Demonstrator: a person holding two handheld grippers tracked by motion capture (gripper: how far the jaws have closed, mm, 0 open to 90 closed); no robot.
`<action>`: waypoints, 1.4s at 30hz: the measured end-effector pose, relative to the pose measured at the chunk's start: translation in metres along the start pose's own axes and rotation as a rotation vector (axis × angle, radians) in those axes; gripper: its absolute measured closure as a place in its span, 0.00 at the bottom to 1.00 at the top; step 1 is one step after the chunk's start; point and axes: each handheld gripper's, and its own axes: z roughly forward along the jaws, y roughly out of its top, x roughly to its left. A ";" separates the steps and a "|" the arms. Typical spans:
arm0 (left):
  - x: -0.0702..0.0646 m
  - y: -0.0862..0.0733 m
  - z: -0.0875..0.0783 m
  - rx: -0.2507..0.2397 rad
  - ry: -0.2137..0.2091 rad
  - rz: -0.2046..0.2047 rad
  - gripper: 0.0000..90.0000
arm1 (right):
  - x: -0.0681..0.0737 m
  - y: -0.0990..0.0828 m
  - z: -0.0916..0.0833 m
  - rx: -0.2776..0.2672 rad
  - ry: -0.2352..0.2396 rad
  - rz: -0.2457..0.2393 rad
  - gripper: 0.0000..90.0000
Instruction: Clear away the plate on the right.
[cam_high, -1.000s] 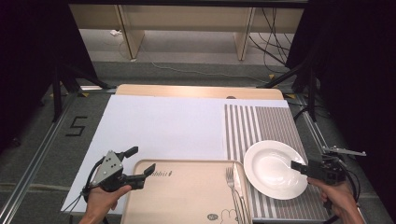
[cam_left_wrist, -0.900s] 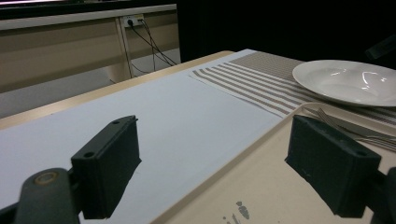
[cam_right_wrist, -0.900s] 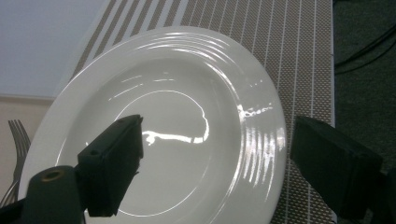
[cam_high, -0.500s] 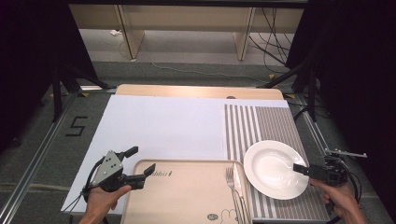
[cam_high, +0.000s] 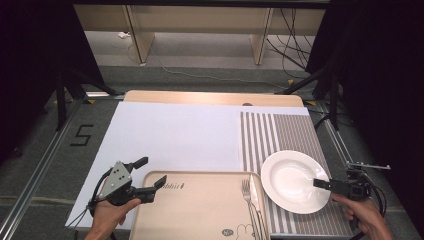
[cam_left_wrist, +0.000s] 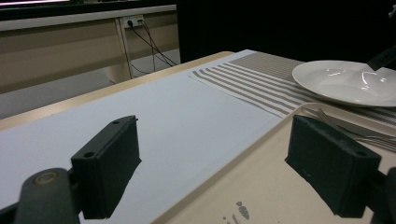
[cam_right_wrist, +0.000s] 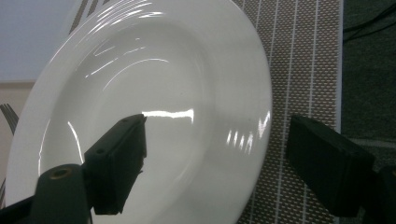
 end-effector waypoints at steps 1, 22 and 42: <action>0.000 0.000 0.000 -0.005 -0.002 -0.003 0.18 | 0.001 -0.001 0.001 -0.005 0.015 0.029 0.24; 0.000 0.000 0.000 0.000 -0.001 0.000 0.18 | -0.003 -0.003 0.009 0.000 0.054 0.046 0.32; 0.000 0.000 0.000 0.000 -0.002 -0.001 0.18 | -0.007 -0.004 0.013 0.001 0.099 0.025 0.40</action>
